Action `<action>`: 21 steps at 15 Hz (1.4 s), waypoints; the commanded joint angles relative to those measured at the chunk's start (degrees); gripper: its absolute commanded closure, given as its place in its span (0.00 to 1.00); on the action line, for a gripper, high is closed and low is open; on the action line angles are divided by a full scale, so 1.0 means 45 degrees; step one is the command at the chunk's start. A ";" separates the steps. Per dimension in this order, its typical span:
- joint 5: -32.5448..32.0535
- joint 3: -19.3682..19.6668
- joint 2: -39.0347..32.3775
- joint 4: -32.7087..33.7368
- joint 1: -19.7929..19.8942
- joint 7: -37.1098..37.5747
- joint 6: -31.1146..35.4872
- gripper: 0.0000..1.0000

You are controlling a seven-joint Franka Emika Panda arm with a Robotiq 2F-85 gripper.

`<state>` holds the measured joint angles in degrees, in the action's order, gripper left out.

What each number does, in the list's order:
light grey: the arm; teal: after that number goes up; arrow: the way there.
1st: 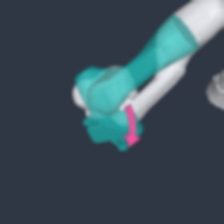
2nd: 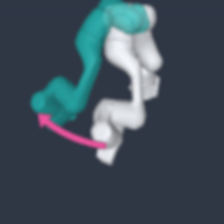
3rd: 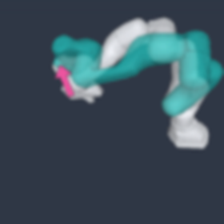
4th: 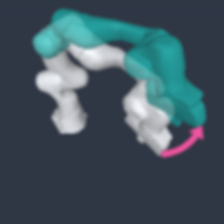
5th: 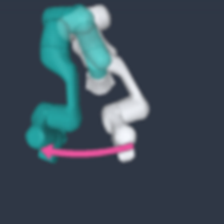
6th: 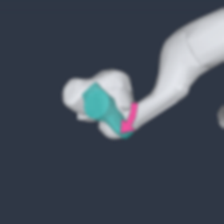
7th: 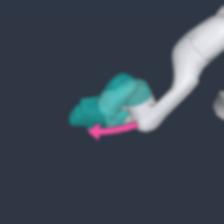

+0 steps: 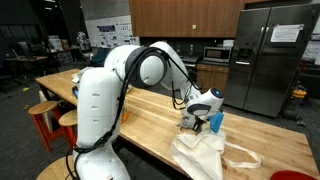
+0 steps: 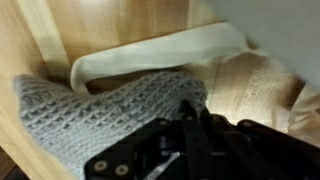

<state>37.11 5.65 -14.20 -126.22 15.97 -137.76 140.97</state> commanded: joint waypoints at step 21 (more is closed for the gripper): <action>-0.8660 -0.3357 -0.3074 0.3751 -0.4265 0.2148 -0.1518 0.99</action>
<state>-0.96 -8.42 -23.62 -109.91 -2.39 -128.73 133.45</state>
